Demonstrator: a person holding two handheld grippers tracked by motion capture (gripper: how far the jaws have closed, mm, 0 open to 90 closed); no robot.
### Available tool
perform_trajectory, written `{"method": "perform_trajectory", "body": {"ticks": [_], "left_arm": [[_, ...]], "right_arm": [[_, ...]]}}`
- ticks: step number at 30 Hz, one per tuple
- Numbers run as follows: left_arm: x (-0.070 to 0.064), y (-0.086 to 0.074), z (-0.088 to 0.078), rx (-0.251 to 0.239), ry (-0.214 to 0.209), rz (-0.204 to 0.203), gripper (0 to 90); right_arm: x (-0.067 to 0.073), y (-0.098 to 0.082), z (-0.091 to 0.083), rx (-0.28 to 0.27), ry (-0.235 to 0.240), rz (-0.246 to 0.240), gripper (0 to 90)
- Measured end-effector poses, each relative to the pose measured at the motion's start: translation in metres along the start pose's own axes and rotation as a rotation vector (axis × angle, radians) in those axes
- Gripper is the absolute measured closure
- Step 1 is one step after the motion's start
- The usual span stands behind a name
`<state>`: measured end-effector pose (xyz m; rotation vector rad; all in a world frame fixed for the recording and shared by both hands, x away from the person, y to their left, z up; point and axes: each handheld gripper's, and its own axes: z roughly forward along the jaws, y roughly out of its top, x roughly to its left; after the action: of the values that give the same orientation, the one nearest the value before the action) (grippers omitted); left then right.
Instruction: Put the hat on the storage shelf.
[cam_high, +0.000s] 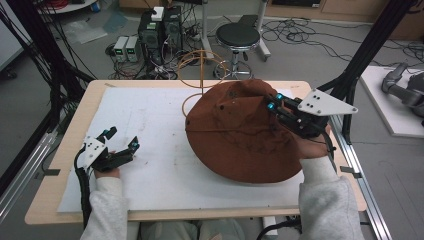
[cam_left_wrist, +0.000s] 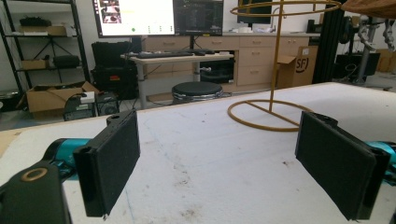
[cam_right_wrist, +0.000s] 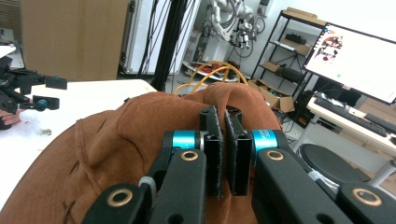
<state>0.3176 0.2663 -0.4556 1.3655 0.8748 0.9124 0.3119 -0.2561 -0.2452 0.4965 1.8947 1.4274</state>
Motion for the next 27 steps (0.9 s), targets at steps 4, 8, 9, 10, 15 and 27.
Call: {"method": "perform_trajectory", "body": {"ticks": [4, 8, 9, 10, 15, 27], "left_arm": [[0.000, 0.000, 0.000, 0.000, 0.000, 0.000, 14.3], [0.000, 0.000, 0.000, 0.001, -0.001, 0.000, 14.3], [0.000, 0.000, 0.000, -0.001, -0.001, -0.001, 14.3], [0.000, 0.000, 0.000, -0.001, 0.000, -0.002, 14.3], [0.000, 0.000, 0.000, -0.001, 0.000, -0.002, 14.3], [0.000, 0.000, 0.000, -0.001, 0.000, -0.004, 14.3]], "right_arm": [[-0.004, 0.005, -0.004, -0.010, -0.012, 0.002, 88.1], [-0.010, 0.011, -0.008, -0.016, -0.029, -0.003, 88.1], [-0.011, 0.012, -0.009, -0.021, -0.038, -0.007, 88.2], [-0.013, 0.013, -0.010, -0.025, -0.042, -0.005, 88.2], [-0.021, 0.018, -0.014, -0.039, -0.065, 0.000, 88.2], [-0.039, 0.029, -0.009, -0.046, -0.095, 0.004, 88.1]]}}
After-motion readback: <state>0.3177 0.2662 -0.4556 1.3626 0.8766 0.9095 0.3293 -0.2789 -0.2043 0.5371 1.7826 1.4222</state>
